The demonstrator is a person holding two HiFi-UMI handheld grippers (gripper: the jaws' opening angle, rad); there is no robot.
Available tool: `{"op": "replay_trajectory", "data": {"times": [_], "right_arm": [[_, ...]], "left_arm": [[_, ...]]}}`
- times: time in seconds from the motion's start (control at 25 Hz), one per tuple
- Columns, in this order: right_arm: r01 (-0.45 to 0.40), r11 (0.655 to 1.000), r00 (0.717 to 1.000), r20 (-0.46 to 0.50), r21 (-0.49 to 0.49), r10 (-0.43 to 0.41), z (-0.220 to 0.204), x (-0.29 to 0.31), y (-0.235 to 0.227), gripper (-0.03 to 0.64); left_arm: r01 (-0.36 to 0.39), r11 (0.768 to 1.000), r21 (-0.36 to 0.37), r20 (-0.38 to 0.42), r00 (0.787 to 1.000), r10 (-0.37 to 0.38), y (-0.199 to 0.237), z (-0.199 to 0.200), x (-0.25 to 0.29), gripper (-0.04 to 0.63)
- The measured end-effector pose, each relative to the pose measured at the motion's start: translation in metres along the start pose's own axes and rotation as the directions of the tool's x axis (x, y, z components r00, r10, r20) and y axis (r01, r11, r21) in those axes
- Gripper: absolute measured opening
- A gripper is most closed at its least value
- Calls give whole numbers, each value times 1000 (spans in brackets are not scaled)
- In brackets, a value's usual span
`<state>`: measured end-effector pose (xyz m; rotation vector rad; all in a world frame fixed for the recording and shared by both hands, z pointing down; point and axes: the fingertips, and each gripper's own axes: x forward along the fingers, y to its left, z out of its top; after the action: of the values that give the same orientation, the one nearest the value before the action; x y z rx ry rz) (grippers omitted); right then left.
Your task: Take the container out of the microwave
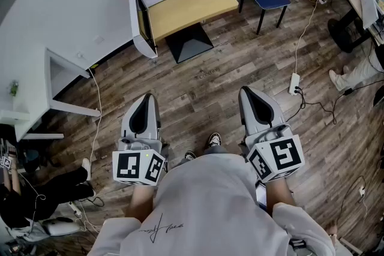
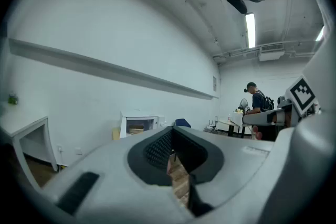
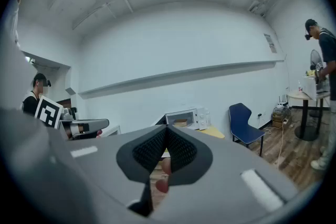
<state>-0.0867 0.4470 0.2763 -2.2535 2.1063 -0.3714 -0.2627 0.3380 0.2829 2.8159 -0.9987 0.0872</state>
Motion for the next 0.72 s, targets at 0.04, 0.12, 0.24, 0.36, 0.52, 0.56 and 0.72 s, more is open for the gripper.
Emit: {"op": "replay_trajectory", "data": {"times": [0.04, 0.12, 0.24, 0.36, 0.52, 0.56, 0.72], "right_arm": [[5, 1000, 1000, 5, -8, -5, 2, 1, -3, 11], [12, 1000, 1000, 11, -17, -12, 4, 4, -10, 11], [5, 1000, 1000, 8, -8, -5, 3, 8, -17, 11], [-14, 1000, 1000, 25, 10, 14, 5, 9, -24, 11], [-37, 998, 998, 47, 54, 35, 8, 9, -39, 12], [-40, 997, 998, 47, 60, 37, 7, 8, -44, 12], [-27, 998, 999, 32, 50, 26, 6, 7, -65, 12]], "left_arm": [[-3, 1000, 12, 3, 1000, 3, 0, 2, 5, -2], [-11, 998, 54, 8, 1000, 11, -3, 5, 13, -2], [-15, 990, 142, 13, 1000, 13, -14, 8, 22, -2], [5, 989, 150, 9, 1000, -6, -26, 7, 30, -2], [14, 993, 114, 15, 1000, -16, -35, 7, 41, -2], [15, 994, 108, 22, 1000, -17, -36, 8, 44, -2], [-9, 995, 98, 50, 999, 4, -31, 19, 55, -2]]}}
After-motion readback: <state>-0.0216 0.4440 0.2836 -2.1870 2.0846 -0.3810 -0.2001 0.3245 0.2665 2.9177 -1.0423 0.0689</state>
